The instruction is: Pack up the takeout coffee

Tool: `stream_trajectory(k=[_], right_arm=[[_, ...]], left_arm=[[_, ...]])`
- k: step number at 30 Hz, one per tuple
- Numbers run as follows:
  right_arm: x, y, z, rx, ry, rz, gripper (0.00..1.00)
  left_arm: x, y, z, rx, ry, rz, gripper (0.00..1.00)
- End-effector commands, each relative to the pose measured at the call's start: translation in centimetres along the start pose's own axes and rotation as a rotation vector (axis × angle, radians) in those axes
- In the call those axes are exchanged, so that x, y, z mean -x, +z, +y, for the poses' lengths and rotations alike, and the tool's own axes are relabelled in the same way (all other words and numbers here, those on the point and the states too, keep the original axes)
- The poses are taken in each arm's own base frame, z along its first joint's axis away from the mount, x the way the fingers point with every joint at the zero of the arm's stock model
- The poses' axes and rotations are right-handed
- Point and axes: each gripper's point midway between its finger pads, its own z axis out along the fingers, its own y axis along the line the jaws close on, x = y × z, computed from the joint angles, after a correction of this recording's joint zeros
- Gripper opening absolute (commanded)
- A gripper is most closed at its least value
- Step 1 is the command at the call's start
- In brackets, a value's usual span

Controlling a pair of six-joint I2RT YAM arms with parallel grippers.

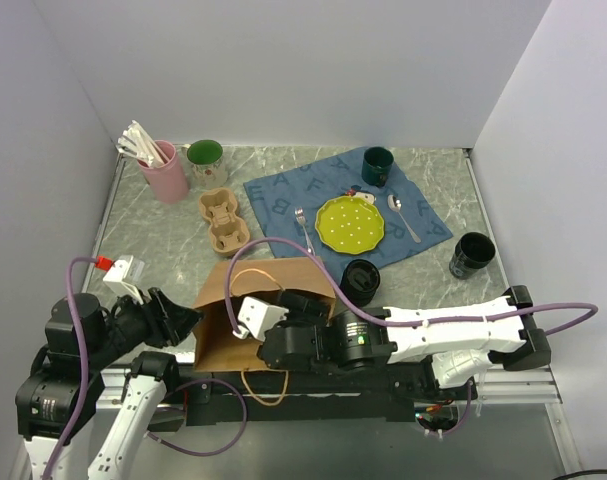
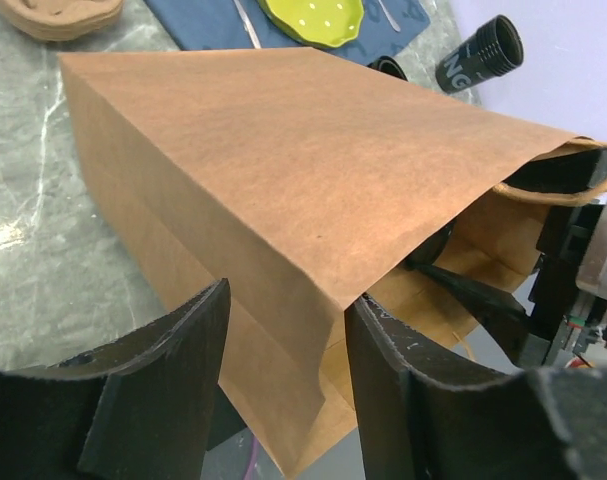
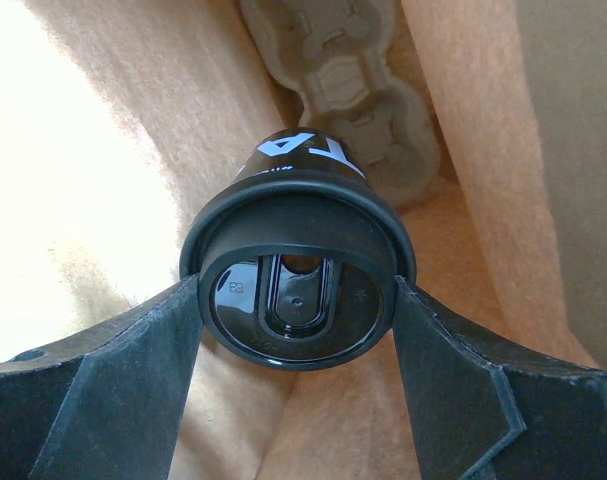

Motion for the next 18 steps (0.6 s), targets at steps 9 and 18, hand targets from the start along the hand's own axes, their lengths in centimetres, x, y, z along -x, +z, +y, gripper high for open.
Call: stream_trajectory(k=[9,18], right_arm=[[3.3,0.7,-2.9,-0.073,-0.045,-0.098,0.49],[3.3,1.0,-4.1,-0.079,-0.044,-0.103,0.48]], left_arm=[[2.2,-0.9,-0.2,0.052,0.042,-0.037,0.57],[1.1,-1.1,0.1,0.058,0.012,-0.026,0.58]])
